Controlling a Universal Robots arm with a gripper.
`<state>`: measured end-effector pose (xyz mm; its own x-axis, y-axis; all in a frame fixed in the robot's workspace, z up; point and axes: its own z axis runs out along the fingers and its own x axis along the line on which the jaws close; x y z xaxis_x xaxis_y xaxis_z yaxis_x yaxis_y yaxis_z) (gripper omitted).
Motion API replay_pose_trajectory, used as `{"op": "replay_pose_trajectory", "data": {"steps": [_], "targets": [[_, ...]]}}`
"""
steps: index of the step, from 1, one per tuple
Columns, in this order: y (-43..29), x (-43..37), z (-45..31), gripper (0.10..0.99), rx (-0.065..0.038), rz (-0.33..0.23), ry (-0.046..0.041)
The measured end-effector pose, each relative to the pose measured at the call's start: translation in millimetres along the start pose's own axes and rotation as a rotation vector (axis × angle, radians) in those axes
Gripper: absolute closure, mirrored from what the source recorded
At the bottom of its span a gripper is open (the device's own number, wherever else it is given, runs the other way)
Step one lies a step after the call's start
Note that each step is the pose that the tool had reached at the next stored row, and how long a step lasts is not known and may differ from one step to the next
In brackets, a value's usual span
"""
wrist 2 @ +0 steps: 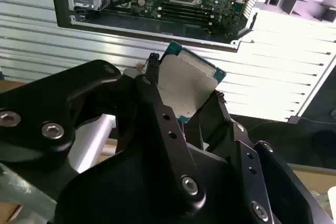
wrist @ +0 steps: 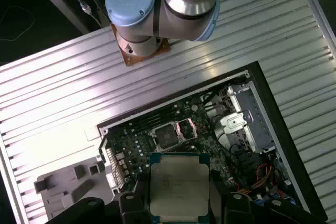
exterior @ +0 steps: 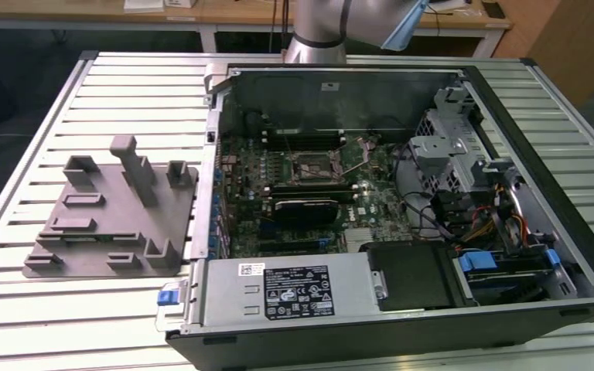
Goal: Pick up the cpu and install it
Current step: 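Place the cpu into insertion slot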
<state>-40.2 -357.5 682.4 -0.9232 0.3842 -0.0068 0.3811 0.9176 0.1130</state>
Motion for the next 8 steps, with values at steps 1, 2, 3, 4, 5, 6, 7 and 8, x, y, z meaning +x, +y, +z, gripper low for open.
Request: {"op": "replay_pose_trajectory", "data": {"steps": [1,2,3,4,5,6,7,8], "targets": [[-0.1,0.0,1.4,0.545,-0.001,0.0,0.0001],[-0.5,-0.1,3.1,0.545,-0.002,0.0,0.0005],[-1.1,-0.3,5.1,0.545,-0.002,0.0,0.0008],[-1.8,-0.4,6.9,0.545,-0.003,0.0,0.0008],[-2.3,-0.5,8.7,0.545,-0.003,0.0,0.0009],[-2.8,-0.6,10.3,0.545,-0.003,0.0,0.0009],[-3.2,-0.7,12.2,0.545,-0.002,0.0,0.0009],[-3.6,-0.7,14.0,0.545,-0.003,0.0,0.0008]]}}
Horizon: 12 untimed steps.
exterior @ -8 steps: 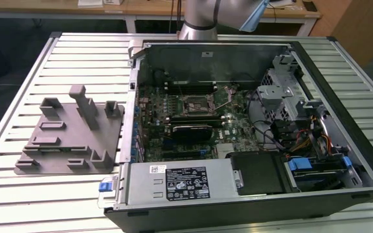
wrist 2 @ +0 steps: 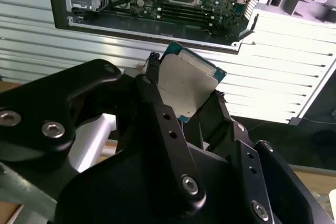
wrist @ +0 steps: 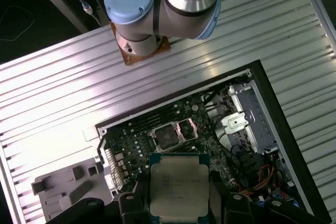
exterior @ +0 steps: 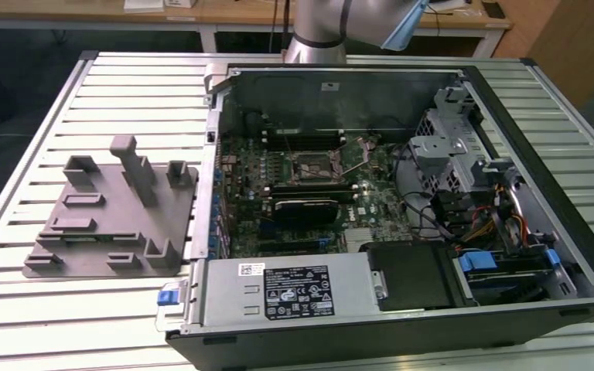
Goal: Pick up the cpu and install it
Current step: 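Place the cpu into insertion slot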
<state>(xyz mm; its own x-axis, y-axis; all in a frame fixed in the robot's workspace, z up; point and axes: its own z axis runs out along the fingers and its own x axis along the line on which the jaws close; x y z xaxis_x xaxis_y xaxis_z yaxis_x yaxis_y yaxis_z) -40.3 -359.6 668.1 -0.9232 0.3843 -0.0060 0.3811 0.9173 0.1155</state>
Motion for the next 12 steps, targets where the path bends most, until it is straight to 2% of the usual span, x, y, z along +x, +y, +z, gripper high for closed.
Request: {"op": "replay_pose_trajectory", "data": {"steps": [7,12], "targets": [[-1.7,-0.1,11.7,0.545,0.0,0.0,0.0],[-1.8,-0.1,12.4,0.545,0.0,0.0,0.0]]}}
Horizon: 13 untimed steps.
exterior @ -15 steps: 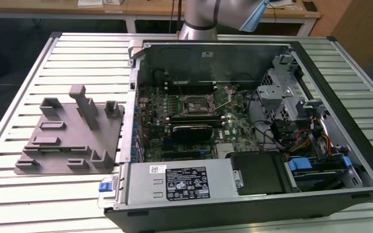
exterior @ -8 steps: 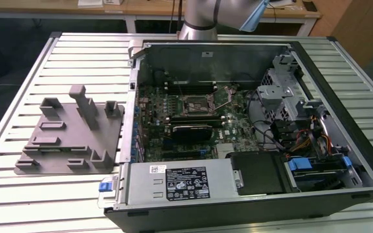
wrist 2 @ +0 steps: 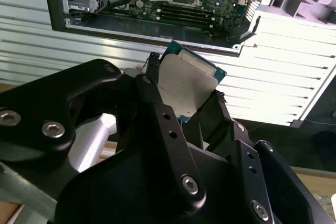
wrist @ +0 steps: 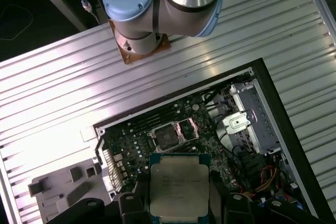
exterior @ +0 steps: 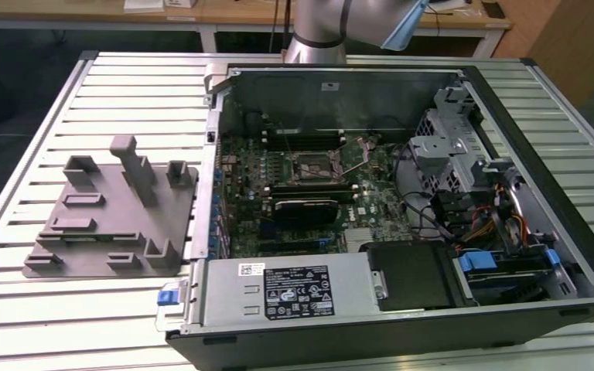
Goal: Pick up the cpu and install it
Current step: 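Place the cpu into insertion slot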
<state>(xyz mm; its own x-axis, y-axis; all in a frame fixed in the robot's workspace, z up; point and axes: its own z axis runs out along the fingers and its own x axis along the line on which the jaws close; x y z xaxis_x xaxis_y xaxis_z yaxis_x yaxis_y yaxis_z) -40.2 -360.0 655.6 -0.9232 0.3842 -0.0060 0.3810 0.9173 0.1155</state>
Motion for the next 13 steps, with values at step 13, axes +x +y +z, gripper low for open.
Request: {"op": "replay_pose_trajectory", "data": {"steps": [13], "targets": [[-1.5,-0.1,10.9,0.545,0.0,0.0,0.0]]}}
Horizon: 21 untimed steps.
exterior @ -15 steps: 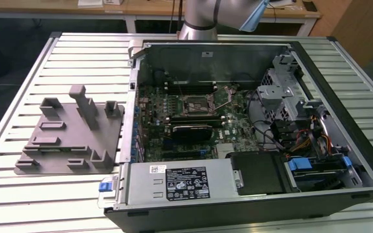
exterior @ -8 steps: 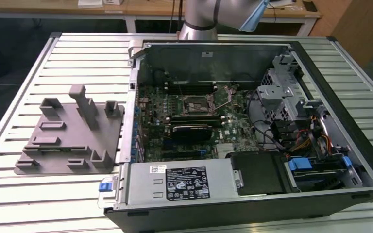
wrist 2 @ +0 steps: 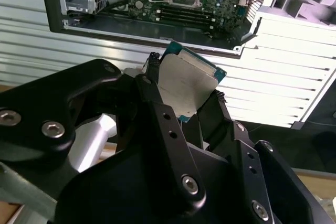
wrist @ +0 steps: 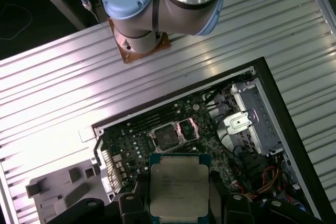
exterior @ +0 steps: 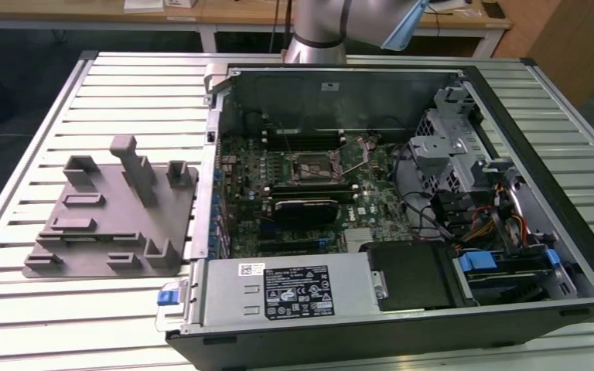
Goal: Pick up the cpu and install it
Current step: 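Place the cpu into insertion slot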
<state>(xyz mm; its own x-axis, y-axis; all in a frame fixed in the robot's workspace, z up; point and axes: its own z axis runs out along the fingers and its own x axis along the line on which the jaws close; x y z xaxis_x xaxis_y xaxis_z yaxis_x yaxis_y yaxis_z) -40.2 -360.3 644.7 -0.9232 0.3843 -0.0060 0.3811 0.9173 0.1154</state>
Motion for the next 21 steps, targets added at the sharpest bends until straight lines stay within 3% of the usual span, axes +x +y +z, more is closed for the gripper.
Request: {"op": "replay_pose_trajectory", "data": {"steps": [15,16,17,19,21], "targets": [[-3.8,-0.1,27.1,0.545,0.0,0.0,0.0],[-4.4,0.0,32.3,0.545,0.0,0.0,0.0],[-6.1,0.1,46.7,0.545,0.001,0.0,-0.0003],[-7.2,0.1,57.0,0.545,0.001,0.0,-0.0003],[-7.7,0.1,61.3,0.545,0.001,0.0,-0.0003]]}}
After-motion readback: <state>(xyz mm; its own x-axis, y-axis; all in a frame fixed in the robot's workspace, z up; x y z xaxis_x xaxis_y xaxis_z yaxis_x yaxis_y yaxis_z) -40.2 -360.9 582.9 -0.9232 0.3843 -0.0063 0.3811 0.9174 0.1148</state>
